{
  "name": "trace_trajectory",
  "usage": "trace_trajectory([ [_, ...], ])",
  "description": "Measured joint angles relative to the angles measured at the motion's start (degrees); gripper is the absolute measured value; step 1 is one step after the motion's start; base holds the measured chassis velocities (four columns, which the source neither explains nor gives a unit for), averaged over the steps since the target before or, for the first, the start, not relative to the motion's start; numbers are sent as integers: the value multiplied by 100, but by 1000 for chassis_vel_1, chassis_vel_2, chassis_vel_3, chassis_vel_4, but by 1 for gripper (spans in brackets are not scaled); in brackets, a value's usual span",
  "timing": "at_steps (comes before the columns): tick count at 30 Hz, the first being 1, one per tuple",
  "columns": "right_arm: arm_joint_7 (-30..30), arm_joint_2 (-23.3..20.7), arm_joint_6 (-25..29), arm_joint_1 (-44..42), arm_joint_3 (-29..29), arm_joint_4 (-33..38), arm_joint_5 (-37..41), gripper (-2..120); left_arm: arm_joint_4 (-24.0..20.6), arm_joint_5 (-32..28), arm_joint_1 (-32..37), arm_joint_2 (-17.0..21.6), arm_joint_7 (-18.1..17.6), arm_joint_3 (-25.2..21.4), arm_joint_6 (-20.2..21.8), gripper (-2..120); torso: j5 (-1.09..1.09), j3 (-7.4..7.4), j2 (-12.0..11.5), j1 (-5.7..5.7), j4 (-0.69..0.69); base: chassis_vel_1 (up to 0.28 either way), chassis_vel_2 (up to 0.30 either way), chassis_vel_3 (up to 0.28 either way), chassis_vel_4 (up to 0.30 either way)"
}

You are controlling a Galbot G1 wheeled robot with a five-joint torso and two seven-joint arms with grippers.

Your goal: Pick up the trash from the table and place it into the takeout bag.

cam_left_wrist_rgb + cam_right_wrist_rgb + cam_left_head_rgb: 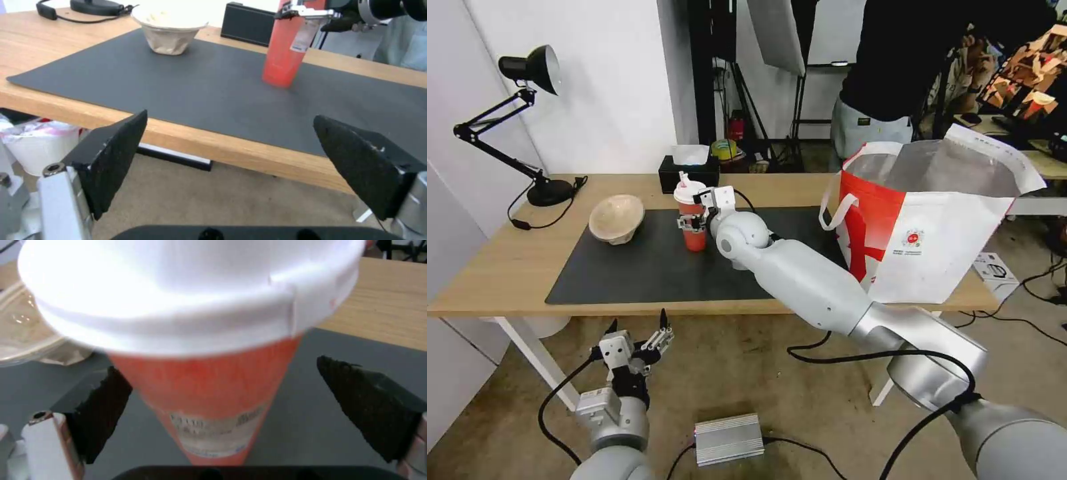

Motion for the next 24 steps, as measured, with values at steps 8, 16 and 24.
trace_trajectory([
  [8,-173,25,118,-28,1,-41,-4,87,19,4,3,8,0,-2,-21,100,0,0,0,0,0,0,0,0,0],
  [16,-199,-44,137,-159,1,4,10,60,34,15,28,1,-3,1,-35,100,1,-1,0,0,0,0,0,0,0],
  [24,-182,-209,150,-217,4,204,32,32,36,22,31,9,-9,-2,-39,100,1,-1,0,0,0,0,0,0,0],
])
